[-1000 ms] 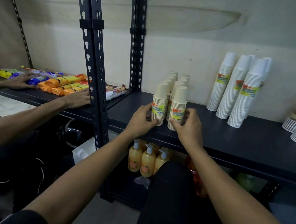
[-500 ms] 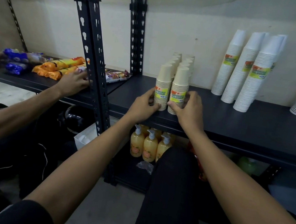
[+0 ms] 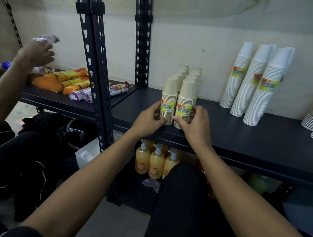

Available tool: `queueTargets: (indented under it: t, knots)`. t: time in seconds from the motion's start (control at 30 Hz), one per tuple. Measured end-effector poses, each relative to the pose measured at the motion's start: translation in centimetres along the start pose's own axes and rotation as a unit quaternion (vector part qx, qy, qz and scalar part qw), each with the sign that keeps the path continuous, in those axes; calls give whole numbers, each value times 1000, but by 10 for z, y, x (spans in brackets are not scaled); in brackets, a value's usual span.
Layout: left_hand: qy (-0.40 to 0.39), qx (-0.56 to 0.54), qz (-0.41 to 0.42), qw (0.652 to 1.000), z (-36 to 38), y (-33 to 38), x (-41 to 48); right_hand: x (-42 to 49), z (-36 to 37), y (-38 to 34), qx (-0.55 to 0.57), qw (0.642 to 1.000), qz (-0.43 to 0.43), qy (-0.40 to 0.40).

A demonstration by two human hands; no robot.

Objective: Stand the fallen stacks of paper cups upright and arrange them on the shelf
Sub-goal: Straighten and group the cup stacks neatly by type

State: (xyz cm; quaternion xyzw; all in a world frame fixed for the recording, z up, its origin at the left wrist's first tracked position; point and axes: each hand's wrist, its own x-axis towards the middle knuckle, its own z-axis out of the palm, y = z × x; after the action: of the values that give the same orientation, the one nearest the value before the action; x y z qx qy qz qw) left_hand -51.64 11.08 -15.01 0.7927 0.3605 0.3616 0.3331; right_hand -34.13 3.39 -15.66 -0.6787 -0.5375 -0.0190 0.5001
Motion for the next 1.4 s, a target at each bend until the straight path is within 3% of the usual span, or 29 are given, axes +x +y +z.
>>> queueTargets:
  t: [0.17, 0.33, 0.47, 0.57, 0.8, 0.97, 1.23, 1.4]
  knots:
    - [23, -20, -1, 1000, 5, 2, -2, 0, 1, 5, 6, 1000, 3, -11]
    - [121, -80, -26, 989, 11, 1, -6, 2, -17, 2, 67, 997, 40, 12]
    - [248, -27, 50, 967, 18, 20, -17, 7, -46, 10, 67, 997, 33, 33]
    - [278, -27, 95, 955, 26, 50, -17, 13, -67, 18, 60, 997, 34, 46]
    - [217, 1, 228, 949, 64, 118, 5, 27, -114, 32, 45, 995, 23, 86]
    - [168, -10, 242, 956, 99, 159, 39, 42, -150, 50, 45, 989, 32, 137]
    - [84, -24, 177, 980, 166, 170, 110, 70, -181, 98, 14, 986, 50, 158]
    - [56, -25, 105, 993, 202, 150, 151, 88, -173, 134, -14, 989, 84, 121]
